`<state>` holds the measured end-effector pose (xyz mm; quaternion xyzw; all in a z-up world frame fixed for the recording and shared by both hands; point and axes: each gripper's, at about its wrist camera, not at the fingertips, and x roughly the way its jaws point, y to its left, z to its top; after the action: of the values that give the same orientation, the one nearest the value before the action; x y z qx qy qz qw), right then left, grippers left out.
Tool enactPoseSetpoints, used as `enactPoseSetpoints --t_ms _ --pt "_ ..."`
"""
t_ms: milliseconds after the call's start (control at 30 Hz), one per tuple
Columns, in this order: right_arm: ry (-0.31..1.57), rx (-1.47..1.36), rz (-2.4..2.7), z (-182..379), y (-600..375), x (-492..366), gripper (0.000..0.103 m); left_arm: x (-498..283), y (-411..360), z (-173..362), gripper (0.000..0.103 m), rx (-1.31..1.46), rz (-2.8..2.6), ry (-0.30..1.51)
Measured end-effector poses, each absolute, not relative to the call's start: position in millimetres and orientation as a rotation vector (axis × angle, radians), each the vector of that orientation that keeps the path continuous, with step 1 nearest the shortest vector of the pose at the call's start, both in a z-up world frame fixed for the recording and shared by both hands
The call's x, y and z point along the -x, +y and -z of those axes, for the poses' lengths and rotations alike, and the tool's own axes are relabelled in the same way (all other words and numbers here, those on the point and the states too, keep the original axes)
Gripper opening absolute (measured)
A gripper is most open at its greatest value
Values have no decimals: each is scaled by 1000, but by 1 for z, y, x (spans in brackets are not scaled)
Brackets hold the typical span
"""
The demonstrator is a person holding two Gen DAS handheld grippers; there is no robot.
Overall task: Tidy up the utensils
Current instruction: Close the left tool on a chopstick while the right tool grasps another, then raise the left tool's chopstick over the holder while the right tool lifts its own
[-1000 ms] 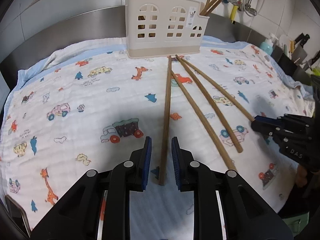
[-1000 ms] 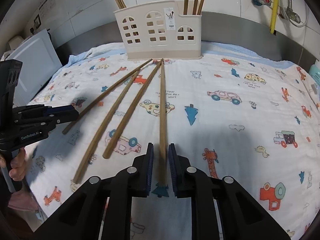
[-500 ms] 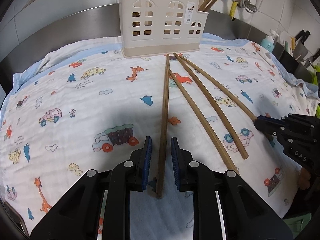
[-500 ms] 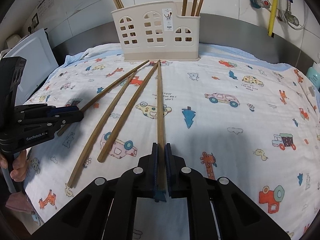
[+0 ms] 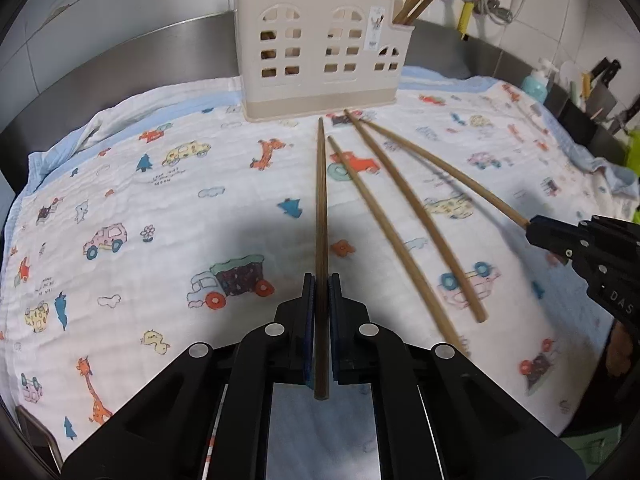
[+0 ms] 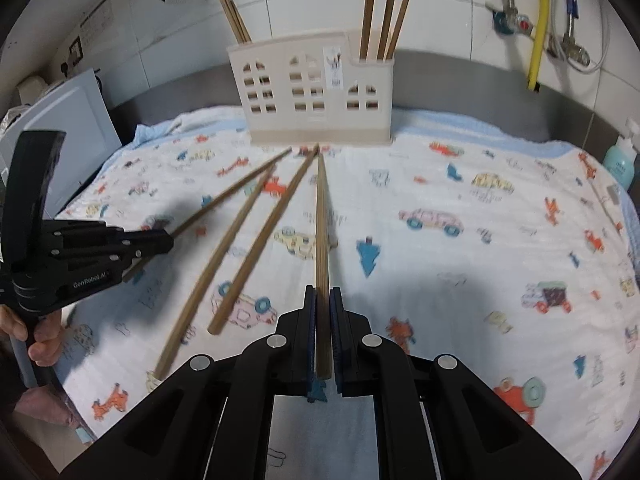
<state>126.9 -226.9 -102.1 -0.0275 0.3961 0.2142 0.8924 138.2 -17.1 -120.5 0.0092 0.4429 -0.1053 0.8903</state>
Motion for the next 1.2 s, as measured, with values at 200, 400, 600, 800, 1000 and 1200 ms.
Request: enactPoseSetpoints --t_ms 200,400,600,800,1000,1200 --pt "740 51 -455 66 -232 -124 7 -132 -19 93 5 -29 248 863" --pt "677 46 -469 37 -233 -125 7 -130 -15 70 5 5 252 818" --pt "636 54 -489 13 -230 -132 7 -133 -13 52 5 25 254 766" --pt "601 83 -508 -8 -222 -143 7 -145 -14 32 5 32 261 719" --pt "578 107 -528 -35 -219 -158 7 -158 -14 8 5 17 261 684" --pt "546 106 -552 -71 -222 -176 7 -173 -13 -16 5 0 263 656"
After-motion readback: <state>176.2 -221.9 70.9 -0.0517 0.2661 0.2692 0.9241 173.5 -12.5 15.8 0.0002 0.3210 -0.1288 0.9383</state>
